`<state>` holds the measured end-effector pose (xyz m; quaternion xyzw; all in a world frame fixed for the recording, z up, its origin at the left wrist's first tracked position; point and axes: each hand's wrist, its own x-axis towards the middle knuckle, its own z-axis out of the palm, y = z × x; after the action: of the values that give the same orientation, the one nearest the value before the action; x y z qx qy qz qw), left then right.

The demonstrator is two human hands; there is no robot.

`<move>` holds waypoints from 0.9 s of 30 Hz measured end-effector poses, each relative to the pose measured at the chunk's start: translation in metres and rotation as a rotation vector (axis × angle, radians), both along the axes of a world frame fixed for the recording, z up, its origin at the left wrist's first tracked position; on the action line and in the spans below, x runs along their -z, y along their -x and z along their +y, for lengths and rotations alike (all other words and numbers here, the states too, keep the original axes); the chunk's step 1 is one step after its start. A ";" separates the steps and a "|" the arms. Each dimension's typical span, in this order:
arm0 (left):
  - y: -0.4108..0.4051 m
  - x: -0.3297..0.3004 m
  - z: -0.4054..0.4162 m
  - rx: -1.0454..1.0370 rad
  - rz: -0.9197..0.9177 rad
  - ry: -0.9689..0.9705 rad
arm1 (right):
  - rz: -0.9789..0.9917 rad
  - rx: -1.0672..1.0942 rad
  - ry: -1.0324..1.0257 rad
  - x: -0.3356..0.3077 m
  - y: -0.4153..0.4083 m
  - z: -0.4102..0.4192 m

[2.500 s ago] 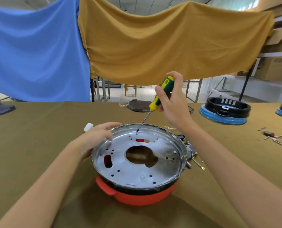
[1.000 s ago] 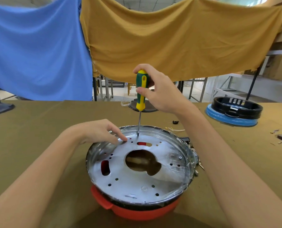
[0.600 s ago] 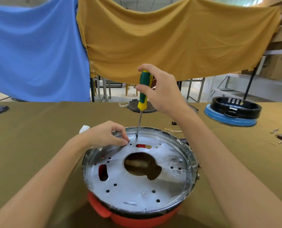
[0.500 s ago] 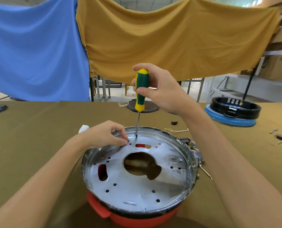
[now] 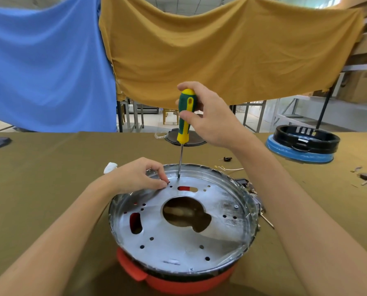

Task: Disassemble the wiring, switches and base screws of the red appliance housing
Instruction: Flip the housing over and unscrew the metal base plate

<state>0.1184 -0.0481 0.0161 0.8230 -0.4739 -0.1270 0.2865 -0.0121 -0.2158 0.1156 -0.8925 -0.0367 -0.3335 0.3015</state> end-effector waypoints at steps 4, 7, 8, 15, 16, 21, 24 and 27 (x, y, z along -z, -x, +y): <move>0.001 -0.001 0.000 -0.018 0.015 -0.006 | -0.063 0.104 0.068 0.008 -0.005 0.004; 0.002 -0.001 0.000 -0.017 0.016 -0.008 | -0.163 0.252 0.150 0.014 -0.009 0.009; 0.002 -0.002 0.000 -0.019 0.015 -0.009 | -0.184 0.275 0.149 0.013 -0.009 0.011; 0.004 -0.003 0.002 -0.013 0.016 0.003 | -0.114 0.118 0.007 0.007 -0.004 0.012; 0.005 -0.003 0.002 -0.017 0.018 0.000 | -0.125 0.131 0.000 0.008 -0.005 0.011; 0.006 -0.004 0.002 -0.016 0.025 -0.009 | -0.180 0.234 0.069 0.011 -0.006 0.015; 0.007 -0.005 0.002 -0.017 0.023 -0.006 | -0.169 0.245 0.058 0.006 -0.005 0.014; 0.009 -0.005 0.001 -0.018 0.020 -0.004 | -0.104 0.186 0.054 0.002 -0.004 0.011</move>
<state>0.1098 -0.0469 0.0213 0.8264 -0.4635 -0.1335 0.2906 -0.0086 -0.2045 0.1135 -0.8814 0.0217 -0.4046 0.2429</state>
